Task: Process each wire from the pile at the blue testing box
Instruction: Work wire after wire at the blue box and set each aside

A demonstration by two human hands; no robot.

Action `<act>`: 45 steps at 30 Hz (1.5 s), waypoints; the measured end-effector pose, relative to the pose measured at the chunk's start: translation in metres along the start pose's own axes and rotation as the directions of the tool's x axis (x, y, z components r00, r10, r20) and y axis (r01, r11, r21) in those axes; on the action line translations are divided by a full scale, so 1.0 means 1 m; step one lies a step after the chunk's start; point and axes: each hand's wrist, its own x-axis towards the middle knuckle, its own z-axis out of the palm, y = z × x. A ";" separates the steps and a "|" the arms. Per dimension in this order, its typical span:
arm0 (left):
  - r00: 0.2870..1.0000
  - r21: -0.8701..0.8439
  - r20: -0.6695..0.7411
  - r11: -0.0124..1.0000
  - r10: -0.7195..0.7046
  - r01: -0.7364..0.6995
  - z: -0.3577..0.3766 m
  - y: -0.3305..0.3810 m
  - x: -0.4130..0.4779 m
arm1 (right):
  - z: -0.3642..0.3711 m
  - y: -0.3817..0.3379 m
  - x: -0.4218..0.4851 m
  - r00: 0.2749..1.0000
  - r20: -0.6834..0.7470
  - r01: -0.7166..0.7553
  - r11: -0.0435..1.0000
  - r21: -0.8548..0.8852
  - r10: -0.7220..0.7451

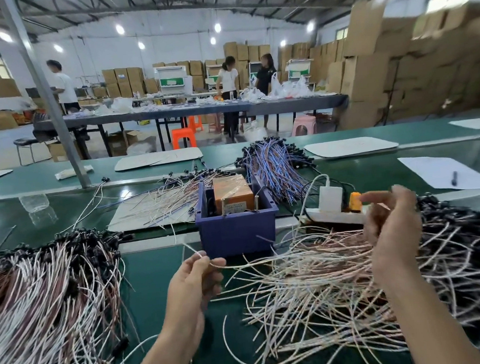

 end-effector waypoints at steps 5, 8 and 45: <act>0.982 0.100 0.125 0.987 -0.138 0.126 0.007 -0.008 -0.005 | -0.034 -0.015 0.029 0.981 -0.060 0.164 0.947 -0.278 -0.187; 0.985 0.145 0.112 0.983 -0.133 0.117 0.005 -0.011 -0.006 | -0.053 -0.019 0.041 0.973 -0.092 0.142 0.865 -0.481 -0.211; 0.851 0.935 -0.120 -0.231 0.511 0.270 -0.189 0.123 0.068 | 0.038 0.103 -0.099 0.738 0.630 0.674 0.327 -0.663 -0.243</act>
